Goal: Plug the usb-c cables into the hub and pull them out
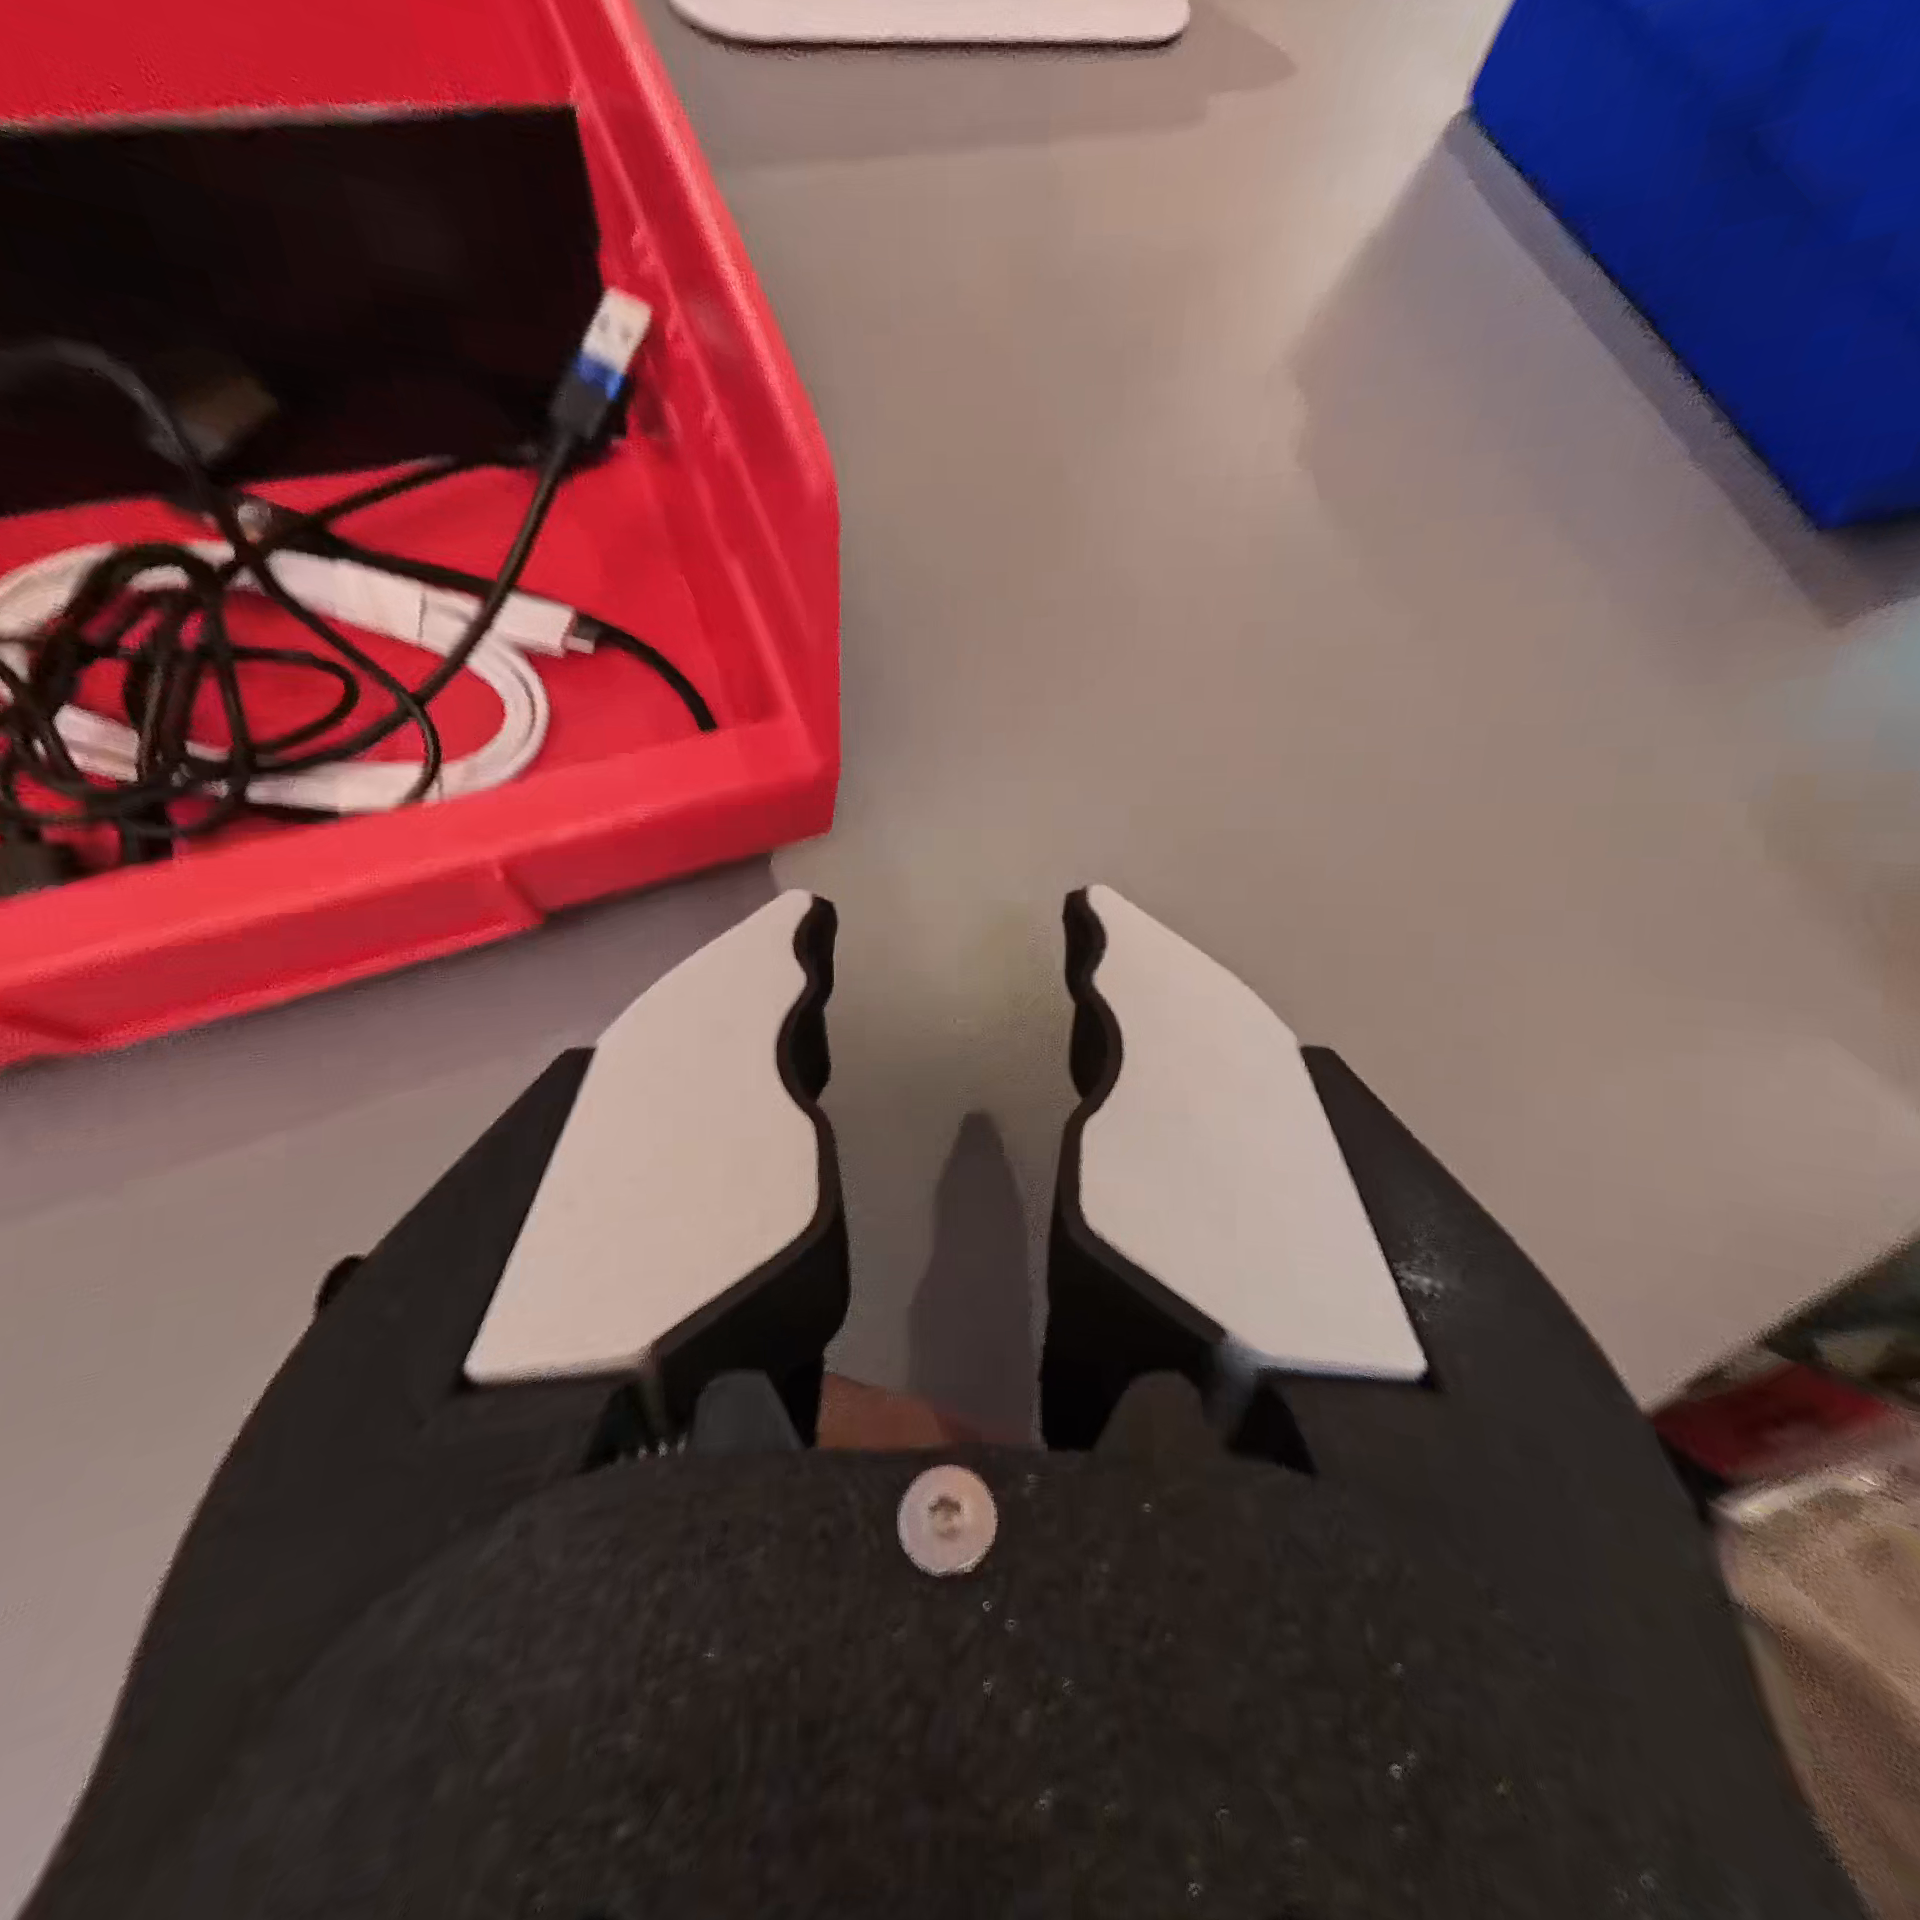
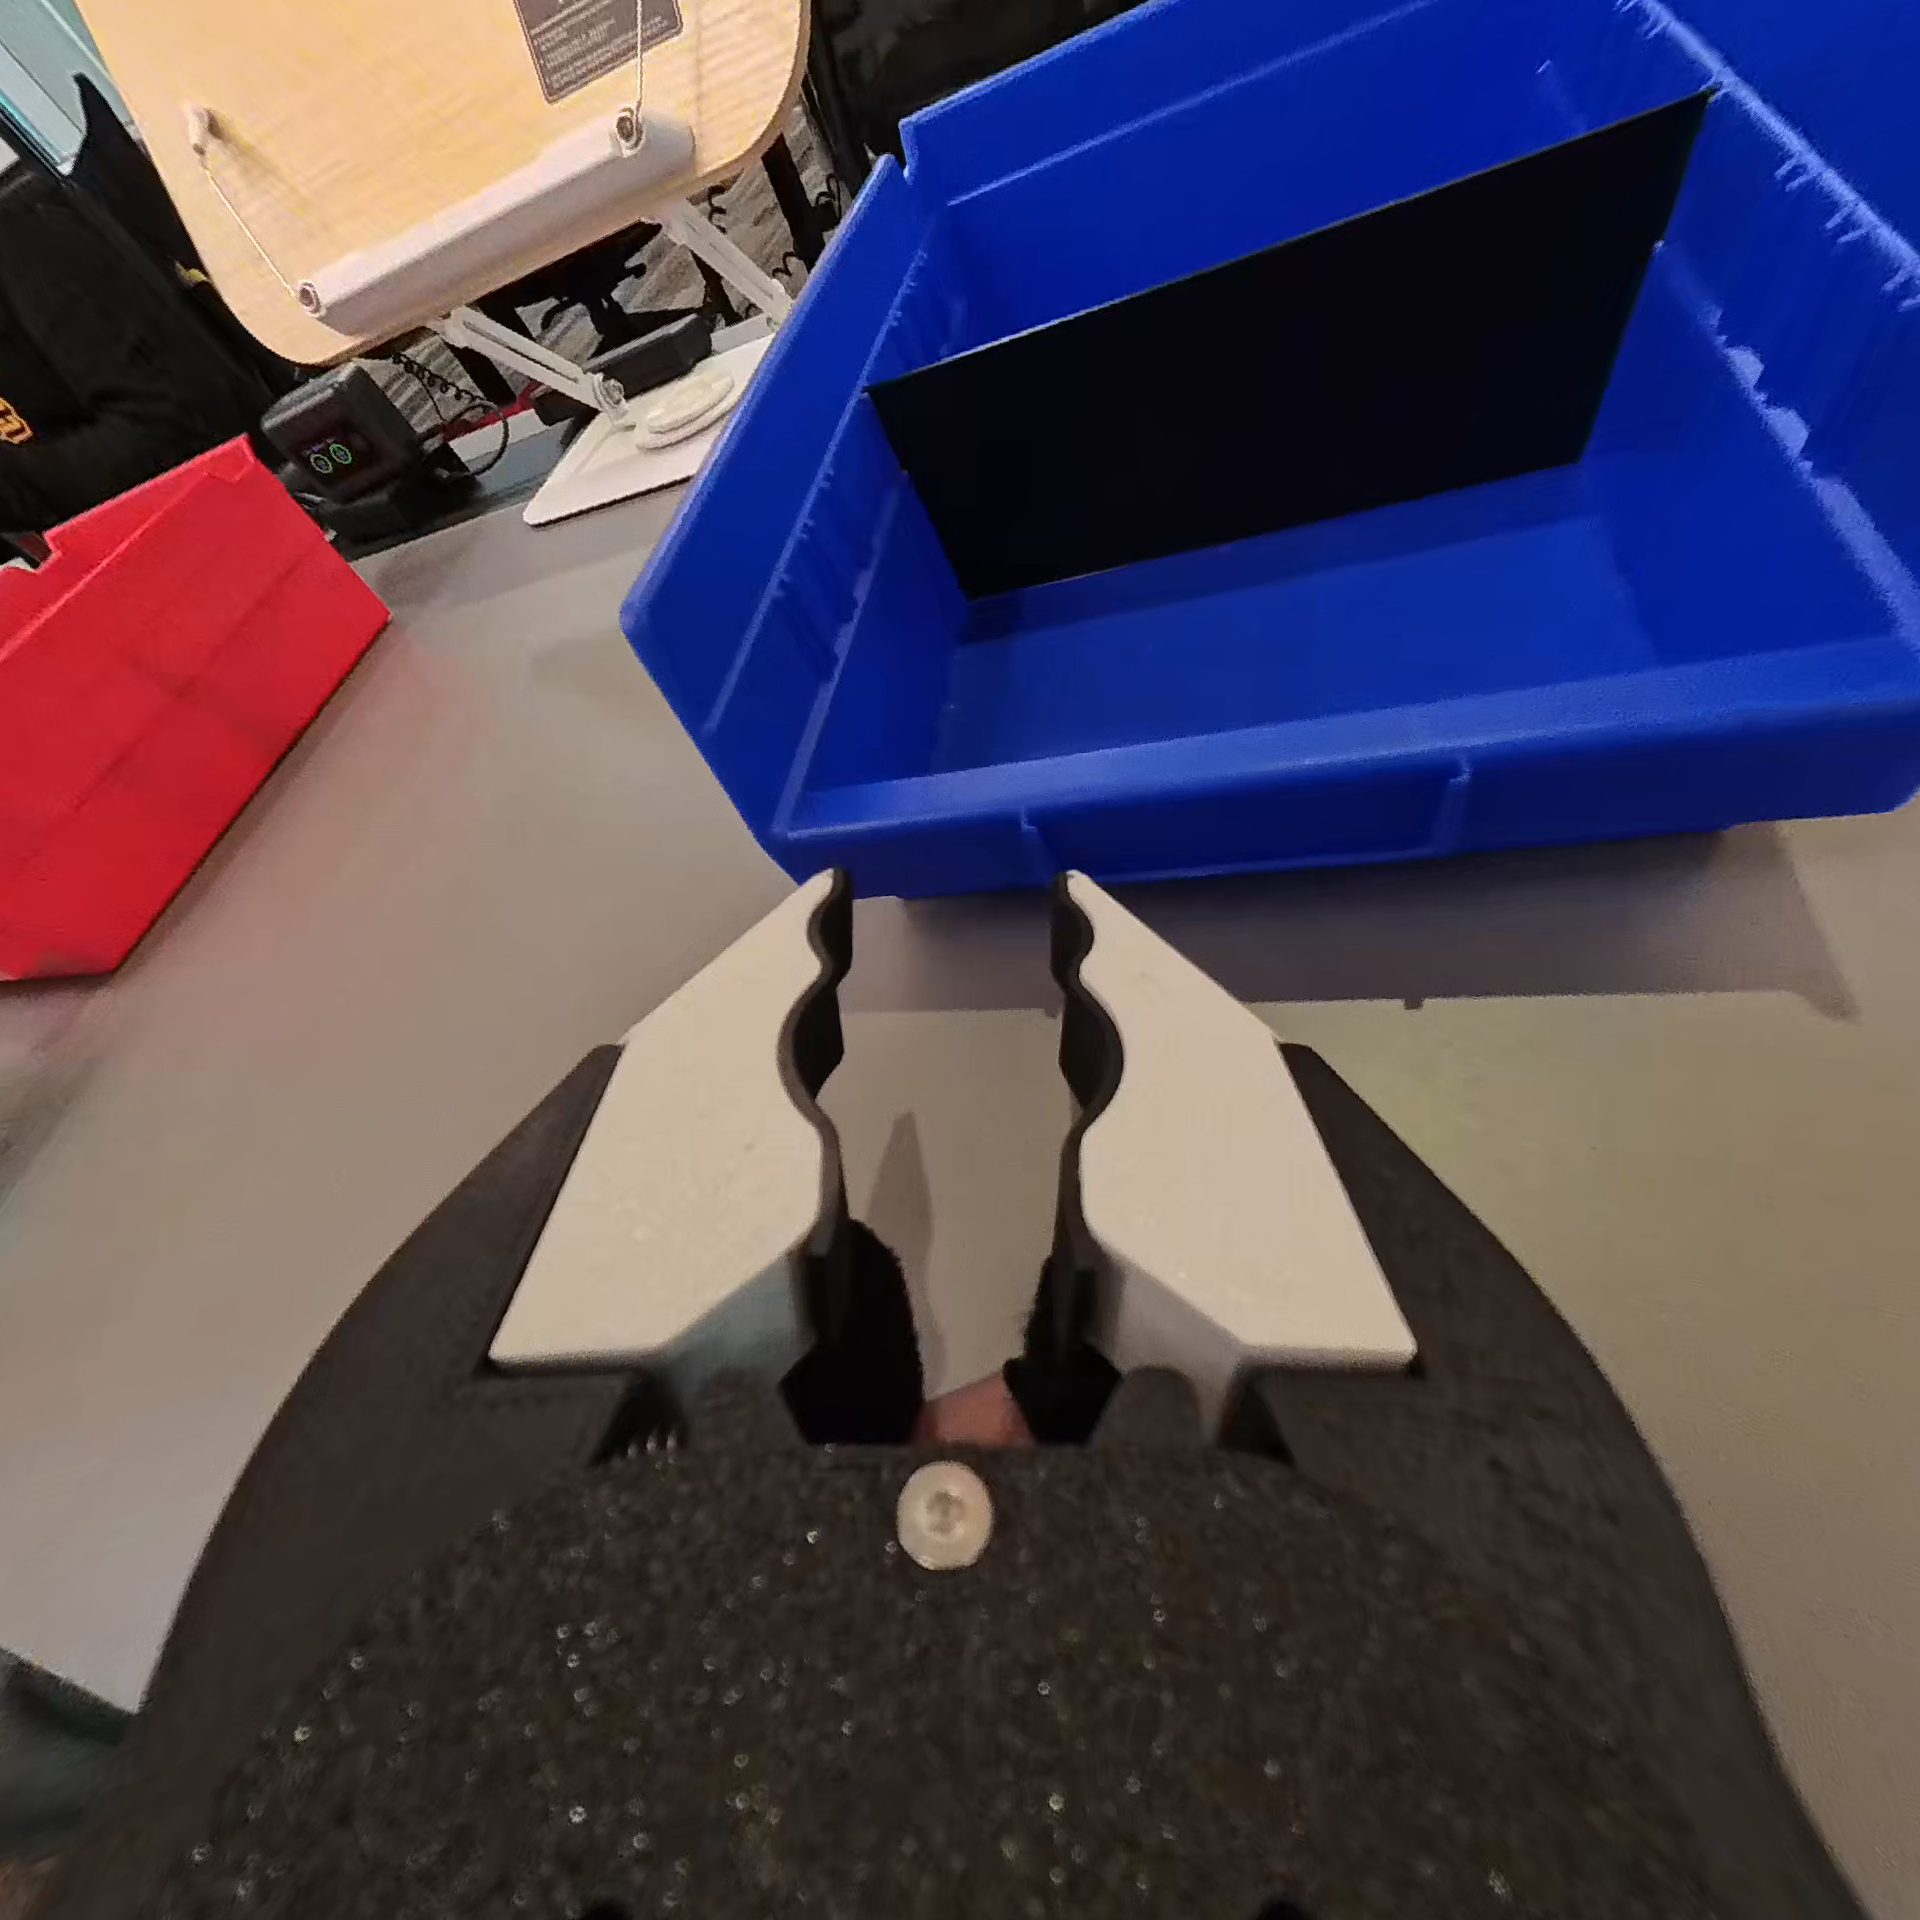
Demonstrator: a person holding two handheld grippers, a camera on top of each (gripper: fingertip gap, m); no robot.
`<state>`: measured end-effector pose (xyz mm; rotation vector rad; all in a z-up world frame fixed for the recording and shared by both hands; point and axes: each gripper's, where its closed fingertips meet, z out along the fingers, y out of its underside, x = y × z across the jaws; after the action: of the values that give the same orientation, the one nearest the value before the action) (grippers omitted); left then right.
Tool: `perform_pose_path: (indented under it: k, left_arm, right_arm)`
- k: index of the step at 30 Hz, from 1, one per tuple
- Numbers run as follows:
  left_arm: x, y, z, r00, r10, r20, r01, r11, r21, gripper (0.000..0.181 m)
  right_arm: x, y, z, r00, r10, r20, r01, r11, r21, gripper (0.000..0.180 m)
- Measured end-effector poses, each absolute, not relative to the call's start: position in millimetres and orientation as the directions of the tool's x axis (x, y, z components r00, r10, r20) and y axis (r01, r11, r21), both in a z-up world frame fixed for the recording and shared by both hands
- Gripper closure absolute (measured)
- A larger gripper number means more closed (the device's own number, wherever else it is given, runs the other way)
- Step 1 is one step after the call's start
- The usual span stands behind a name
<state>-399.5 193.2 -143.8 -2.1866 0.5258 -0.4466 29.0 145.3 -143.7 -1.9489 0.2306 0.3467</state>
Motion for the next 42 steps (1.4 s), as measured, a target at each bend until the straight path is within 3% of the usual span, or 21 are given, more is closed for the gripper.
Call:
perform_pose_path:
  k: [4,11,14,16,20,29,31,36,42]
  left_arm:
    - [-391.3,204.9,-89.2,0.759,-0.606,0.24,-0.218,-0.583,-0.783,0.137]
    - [-424.1,337.4,-33.2,0.845,-0.465,0.265,-0.169,-0.701,-0.692,0.128]
    - [-429.5,400.9,-52.8,0.889,-0.31,0.338,-0.068,-0.817,-0.572,0.133]
    - [-435.7,430.9,-80.9,0.917,-0.168,0.361,0.004,-0.903,-0.429,0.134]
    - [-451.3,462.0,-132.1,0.944,0.061,0.326,0.14,-0.965,-0.224,0.134]
    - [-457.5,480.8,-183.4,0.946,0.228,0.231,0.262,-0.956,-0.129,0.141]
    - [-456.2,477.9,-189.1,0.949,0.226,0.22,0.252,-0.962,-0.101,0.164]
    - [-445.6,484.8,-164.8,0.907,0.158,0.39,0.249,-0.949,-0.192,0.169]
    - [-427.4,480.4,-79.3,0.845,-0.184,0.503,0.123,-0.847,-0.516,0.171]
  right_arm:
    - [24.7,148.5,-146.1,0.929,0.019,-0.371,-0.332,-0.405,-0.852,0.142]
    - [18.0,149.8,-144.9,0.905,0.048,-0.424,-0.368,-0.415,-0.832,0.142]
    - [15.5,150.3,-144.8,0.901,0.057,-0.43,-0.369,-0.419,-0.829,0.142]
    - [14.3,149.8,-144.6,0.9,0.06,-0.432,-0.369,-0.421,-0.829,0.142]
    - [13.7,146.2,-142.3,0.898,0.067,-0.434,-0.37,-0.415,-0.831,0.142]
    - [16.8,137.8,-142.5,0.89,0.07,-0.45,-0.383,-0.421,-0.822,0.142]
    - [15.5,137.1,-141.8,0.89,0.075,-0.449,-0.38,-0.421,-0.824,0.142]
    - [9.9,135.9,-143.5,0.894,0.092,-0.439,-0.36,-0.437,-0.824,0.142]
    - [6.6,135.9,-139.6,0.9,0.107,-0.422,-0.344,-0.422,-0.839,0.142]
